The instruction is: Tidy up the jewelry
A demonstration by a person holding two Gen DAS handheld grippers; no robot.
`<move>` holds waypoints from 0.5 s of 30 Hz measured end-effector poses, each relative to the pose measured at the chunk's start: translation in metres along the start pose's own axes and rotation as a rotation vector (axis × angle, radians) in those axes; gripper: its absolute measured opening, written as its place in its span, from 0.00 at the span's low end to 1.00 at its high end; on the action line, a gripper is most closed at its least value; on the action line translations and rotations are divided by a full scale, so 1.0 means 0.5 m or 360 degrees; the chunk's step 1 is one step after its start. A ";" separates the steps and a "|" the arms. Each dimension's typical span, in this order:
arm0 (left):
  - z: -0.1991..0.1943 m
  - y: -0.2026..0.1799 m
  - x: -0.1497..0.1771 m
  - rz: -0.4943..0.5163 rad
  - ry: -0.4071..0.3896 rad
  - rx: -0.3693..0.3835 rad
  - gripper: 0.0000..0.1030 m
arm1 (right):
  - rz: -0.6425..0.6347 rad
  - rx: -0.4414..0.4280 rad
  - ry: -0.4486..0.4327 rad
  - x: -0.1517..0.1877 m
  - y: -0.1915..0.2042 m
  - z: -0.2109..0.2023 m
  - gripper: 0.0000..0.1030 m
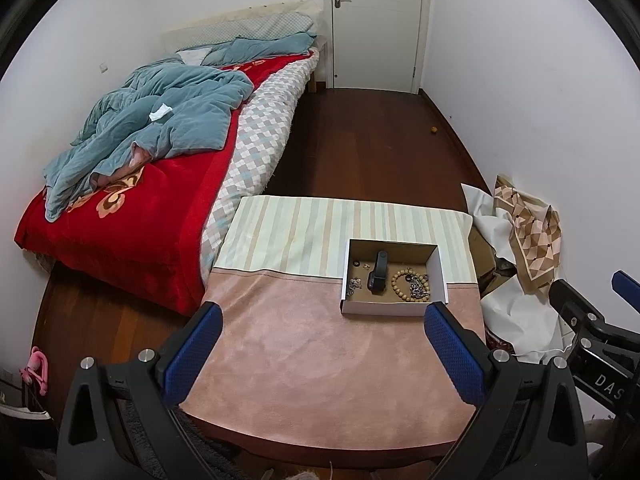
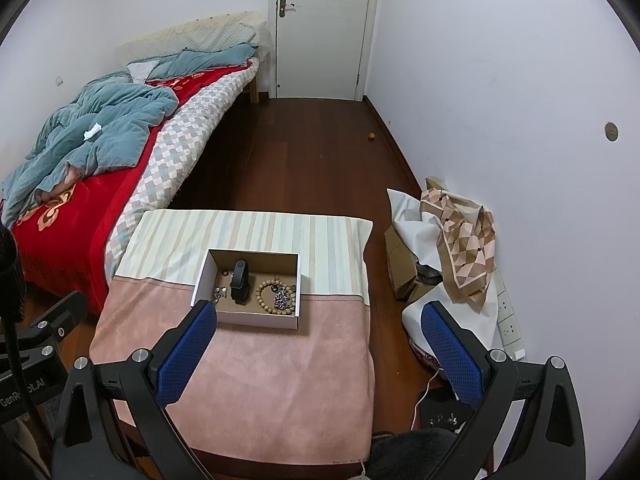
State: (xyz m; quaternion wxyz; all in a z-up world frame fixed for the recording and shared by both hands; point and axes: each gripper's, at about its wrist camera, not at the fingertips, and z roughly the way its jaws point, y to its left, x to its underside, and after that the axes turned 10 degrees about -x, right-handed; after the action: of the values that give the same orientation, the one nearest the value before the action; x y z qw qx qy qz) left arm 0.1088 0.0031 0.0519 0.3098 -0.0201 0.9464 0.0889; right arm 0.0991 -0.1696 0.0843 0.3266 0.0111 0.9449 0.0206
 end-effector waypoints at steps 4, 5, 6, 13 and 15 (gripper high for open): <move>0.000 0.001 0.001 0.0002 0.0002 -0.0002 1.00 | 0.0000 -0.0001 0.0002 0.001 0.000 0.000 1.00; 0.000 0.001 0.000 0.0000 0.0001 -0.0001 1.00 | -0.0001 0.0001 0.0001 0.001 0.001 0.000 1.00; 0.000 0.001 0.000 0.0000 0.0001 0.0000 1.00 | -0.0003 0.0004 0.0002 0.000 0.001 0.000 1.00; 0.000 0.000 0.000 0.0001 0.0000 -0.0001 1.00 | -0.0012 0.0003 0.0012 0.008 0.007 0.001 1.00; 0.000 0.000 0.001 0.0001 0.0001 -0.0001 1.00 | -0.0012 0.0003 0.0014 0.010 0.009 0.001 1.00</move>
State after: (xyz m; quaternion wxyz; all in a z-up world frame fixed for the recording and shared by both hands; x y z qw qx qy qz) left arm 0.1086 0.0034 0.0518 0.3094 -0.0198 0.9465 0.0892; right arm 0.0953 -0.1650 0.0809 0.3226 0.0077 0.9463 0.0185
